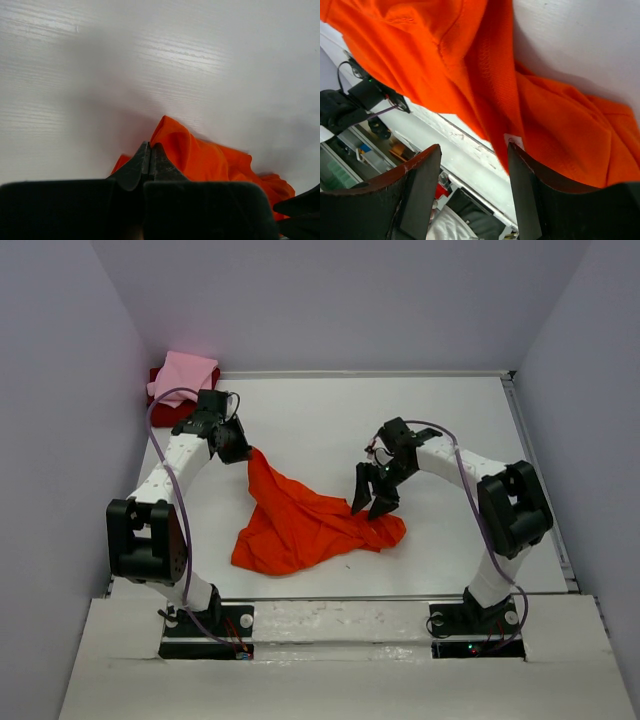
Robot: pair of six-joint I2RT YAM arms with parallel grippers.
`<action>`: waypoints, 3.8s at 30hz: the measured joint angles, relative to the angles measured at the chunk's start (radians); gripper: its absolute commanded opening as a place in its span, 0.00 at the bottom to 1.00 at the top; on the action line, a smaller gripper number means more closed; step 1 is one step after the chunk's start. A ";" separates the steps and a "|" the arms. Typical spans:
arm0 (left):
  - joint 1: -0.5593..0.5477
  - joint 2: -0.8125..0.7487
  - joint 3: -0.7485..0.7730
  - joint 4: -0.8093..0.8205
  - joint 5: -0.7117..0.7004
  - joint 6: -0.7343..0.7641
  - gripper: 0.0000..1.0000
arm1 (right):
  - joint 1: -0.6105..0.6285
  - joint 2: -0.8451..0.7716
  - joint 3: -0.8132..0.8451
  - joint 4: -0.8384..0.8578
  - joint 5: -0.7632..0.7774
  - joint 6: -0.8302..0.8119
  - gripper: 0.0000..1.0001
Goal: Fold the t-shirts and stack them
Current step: Flatten out the tshirt
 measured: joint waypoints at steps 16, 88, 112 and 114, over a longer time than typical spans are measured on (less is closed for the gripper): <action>0.000 0.003 0.013 -0.017 0.001 0.016 0.00 | 0.000 0.161 0.051 0.000 0.006 -0.108 0.00; 0.098 -0.449 0.137 -0.036 -0.072 -0.060 0.00 | -0.041 -0.270 0.605 0.037 0.287 -0.105 0.00; 0.098 -0.832 0.658 -0.196 0.092 -0.159 0.00 | -0.040 -0.893 0.315 0.035 0.079 0.224 0.00; 0.098 -0.820 0.715 -0.209 0.093 -0.140 0.00 | -0.040 -0.888 0.316 0.038 0.069 0.245 0.00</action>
